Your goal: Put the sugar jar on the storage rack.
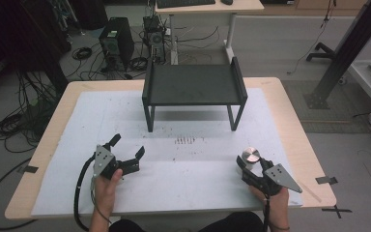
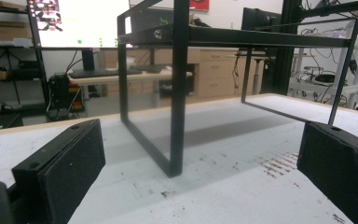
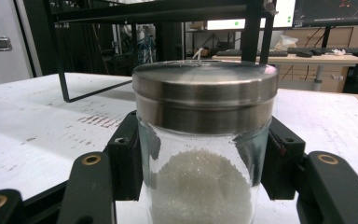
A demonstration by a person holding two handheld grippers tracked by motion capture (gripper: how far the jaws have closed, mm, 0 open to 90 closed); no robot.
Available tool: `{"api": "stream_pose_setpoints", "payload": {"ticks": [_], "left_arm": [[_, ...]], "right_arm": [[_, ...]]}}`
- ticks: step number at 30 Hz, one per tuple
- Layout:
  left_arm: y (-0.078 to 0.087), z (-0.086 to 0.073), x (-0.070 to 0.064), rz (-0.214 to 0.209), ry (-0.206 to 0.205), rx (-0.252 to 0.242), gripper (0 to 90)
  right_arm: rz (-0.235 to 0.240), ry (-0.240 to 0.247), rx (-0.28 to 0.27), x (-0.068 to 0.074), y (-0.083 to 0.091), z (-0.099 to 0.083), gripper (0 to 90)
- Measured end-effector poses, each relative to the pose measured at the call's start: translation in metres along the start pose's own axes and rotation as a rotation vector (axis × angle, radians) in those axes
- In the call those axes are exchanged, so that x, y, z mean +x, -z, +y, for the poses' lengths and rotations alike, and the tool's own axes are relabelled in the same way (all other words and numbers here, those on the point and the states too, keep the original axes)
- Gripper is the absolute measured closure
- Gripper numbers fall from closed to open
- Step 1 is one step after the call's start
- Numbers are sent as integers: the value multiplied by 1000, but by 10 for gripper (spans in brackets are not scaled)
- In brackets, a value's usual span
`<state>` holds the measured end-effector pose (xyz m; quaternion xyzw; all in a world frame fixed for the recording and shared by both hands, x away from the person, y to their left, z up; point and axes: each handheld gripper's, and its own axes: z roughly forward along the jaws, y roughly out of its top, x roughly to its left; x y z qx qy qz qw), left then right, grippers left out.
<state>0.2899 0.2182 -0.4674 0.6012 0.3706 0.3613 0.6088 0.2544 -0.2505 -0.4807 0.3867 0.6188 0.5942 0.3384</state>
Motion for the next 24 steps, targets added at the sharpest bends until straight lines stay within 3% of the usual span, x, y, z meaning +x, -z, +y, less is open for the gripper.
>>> {"api": "stream_pose_setpoints", "payload": {"ticks": [12, 24], "left_arm": [[0, 0, 0, 0, 0, 0, 12], [0, 0, 0, 0, 0, -1, 12]], "right_arm": [[19, 6, 32, 1, 0, 6, 440], [47, 13, 16, 8, -5, 26, 440]]}}
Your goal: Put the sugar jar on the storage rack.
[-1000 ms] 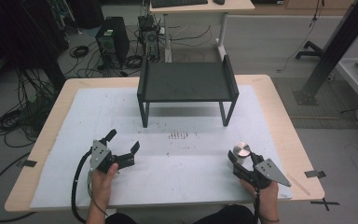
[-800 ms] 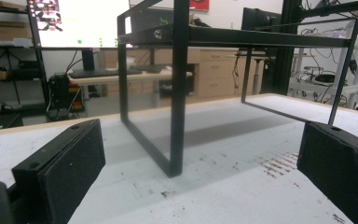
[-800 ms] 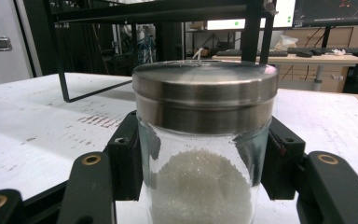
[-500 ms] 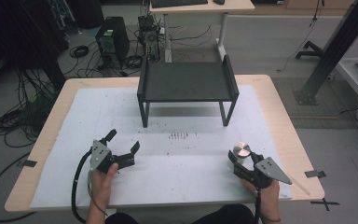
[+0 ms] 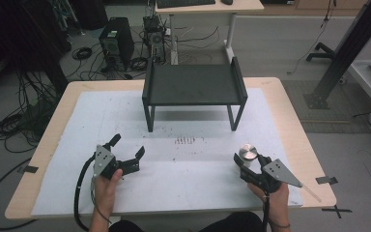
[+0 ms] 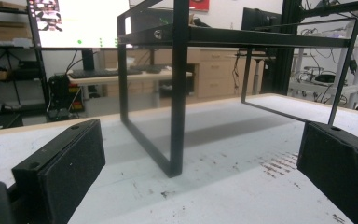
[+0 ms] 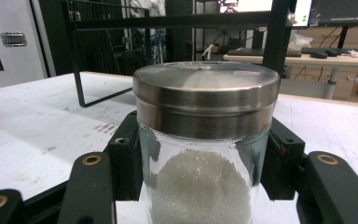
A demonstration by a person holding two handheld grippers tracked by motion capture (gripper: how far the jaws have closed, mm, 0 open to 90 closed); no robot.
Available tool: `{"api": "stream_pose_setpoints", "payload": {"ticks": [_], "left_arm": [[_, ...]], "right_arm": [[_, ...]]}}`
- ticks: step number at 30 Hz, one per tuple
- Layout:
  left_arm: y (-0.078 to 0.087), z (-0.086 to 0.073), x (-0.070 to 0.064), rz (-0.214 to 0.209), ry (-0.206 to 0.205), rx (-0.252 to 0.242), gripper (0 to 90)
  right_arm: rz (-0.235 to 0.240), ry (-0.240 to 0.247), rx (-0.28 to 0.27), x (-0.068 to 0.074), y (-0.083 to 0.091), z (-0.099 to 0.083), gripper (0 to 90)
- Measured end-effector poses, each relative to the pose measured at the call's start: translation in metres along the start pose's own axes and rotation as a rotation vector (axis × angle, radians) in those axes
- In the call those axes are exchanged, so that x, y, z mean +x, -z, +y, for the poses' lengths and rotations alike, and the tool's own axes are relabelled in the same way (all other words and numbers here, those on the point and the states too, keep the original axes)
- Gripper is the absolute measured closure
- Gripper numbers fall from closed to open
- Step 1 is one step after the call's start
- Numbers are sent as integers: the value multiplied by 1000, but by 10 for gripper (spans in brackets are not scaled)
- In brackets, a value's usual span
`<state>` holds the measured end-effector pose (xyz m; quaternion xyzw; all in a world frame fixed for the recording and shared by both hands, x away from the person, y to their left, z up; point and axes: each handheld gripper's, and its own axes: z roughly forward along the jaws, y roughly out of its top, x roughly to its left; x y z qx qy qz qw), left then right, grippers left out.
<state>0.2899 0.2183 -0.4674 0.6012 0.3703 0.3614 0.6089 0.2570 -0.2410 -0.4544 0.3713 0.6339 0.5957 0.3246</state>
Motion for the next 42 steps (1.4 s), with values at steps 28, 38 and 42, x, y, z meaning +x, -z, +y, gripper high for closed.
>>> {"api": "stream_pose_setpoints", "payload": {"ticks": [28, 38, 42], "left_arm": [[0, 0, 0, 0, -1, 0, 13], [0, 0, 0, 0, 0, 0, 13], [0, 0, 0, 1, 0, 0, 13]], "right_arm": [[79, 17, -57, 14, -51, 78, 440], [99, 37, -74, 18, -78, 108, 440], [104, 44, -84, 18, -90, 121, 440]]}}
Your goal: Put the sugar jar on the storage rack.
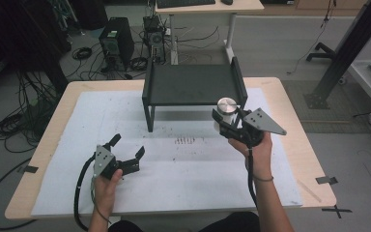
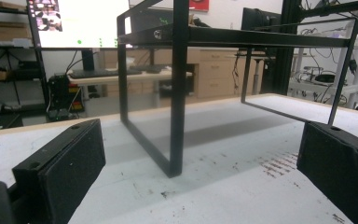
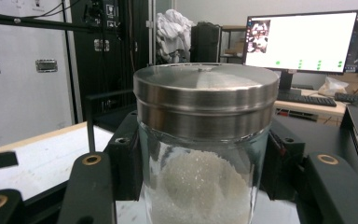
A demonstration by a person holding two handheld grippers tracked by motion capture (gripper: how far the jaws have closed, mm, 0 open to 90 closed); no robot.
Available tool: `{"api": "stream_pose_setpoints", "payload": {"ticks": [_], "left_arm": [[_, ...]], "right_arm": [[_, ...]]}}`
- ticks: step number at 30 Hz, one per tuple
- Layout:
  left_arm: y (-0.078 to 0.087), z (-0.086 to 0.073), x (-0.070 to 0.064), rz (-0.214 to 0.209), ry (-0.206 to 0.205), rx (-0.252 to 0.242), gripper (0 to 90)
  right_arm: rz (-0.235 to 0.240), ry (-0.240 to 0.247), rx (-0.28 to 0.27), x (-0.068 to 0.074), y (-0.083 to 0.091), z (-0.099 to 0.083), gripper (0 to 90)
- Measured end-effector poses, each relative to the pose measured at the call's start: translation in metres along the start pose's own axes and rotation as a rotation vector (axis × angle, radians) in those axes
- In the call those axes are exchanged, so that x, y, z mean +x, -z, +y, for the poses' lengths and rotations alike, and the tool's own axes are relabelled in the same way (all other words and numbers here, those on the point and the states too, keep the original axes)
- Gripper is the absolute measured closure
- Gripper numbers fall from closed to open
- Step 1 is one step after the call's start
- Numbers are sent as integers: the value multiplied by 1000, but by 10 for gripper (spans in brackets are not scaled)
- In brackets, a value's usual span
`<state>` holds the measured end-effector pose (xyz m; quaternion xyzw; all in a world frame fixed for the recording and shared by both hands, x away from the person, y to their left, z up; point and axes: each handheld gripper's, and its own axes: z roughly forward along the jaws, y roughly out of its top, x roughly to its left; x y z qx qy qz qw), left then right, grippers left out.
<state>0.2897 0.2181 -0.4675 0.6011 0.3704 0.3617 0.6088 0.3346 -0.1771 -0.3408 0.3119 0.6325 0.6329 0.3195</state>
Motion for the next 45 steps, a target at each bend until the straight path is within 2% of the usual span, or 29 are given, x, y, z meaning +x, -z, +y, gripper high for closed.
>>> {"api": "stream_pose_setpoints", "payload": {"ticks": [9, 22, 34, 45], "left_arm": [[0, 0, 0, -1, 0, -2, 13], [0, 0, 0, -1, -2, -1, 14], [0, 0, 0, 0, 1, 2, 14], [0, 0, 0, 0, 4, -2, 14]], "right_arm": [[9, 6, -9, -4, -28, 21, 440], [1, 1, 9, -14, -71, 32, 440], [-5, -46, 42, -27, -103, 22, 440], [-5, -42, 50, -28, -115, 13, 440]]}}
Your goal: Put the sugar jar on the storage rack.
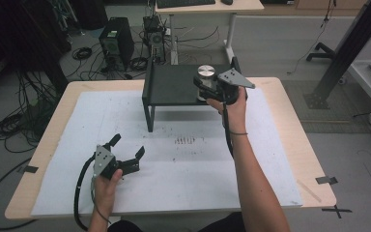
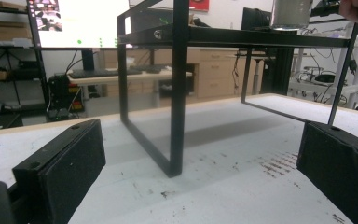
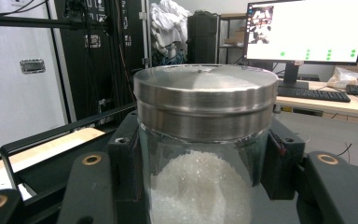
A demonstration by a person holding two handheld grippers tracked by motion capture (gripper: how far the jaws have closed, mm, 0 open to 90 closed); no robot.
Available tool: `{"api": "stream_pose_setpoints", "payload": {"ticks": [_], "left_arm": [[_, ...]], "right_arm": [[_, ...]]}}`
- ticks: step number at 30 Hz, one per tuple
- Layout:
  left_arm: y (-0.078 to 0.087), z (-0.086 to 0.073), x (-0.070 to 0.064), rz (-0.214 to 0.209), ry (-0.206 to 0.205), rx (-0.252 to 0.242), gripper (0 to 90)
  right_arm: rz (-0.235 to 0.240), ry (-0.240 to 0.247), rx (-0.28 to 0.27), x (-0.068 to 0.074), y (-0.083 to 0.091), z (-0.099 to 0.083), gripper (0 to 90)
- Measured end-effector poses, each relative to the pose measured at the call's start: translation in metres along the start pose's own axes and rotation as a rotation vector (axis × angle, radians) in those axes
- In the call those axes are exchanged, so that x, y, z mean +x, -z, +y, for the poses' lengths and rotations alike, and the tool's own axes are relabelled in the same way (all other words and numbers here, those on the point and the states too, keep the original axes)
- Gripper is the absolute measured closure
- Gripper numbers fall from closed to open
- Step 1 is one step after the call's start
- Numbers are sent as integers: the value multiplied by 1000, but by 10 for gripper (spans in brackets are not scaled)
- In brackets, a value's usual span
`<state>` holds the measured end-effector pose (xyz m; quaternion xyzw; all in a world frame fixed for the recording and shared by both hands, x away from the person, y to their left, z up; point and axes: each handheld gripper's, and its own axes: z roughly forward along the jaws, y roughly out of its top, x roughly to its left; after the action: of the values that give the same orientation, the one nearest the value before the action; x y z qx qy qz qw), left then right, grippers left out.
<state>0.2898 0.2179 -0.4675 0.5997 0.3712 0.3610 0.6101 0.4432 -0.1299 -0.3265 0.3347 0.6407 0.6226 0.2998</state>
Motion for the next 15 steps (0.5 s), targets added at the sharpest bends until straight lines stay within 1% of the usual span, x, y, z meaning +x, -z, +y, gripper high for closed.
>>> {"api": "stream_pose_setpoints", "payload": {"ticks": [5, 15], "left_arm": [[0, 0, 0, 0, -1, 1, 14], [0, 0, 0, 0, -2, 1, 14]], "right_arm": [[0, 7, 11, 1, -3, -3, 440], [-4, 3, 1, 1, -6, -5, 439]]}}
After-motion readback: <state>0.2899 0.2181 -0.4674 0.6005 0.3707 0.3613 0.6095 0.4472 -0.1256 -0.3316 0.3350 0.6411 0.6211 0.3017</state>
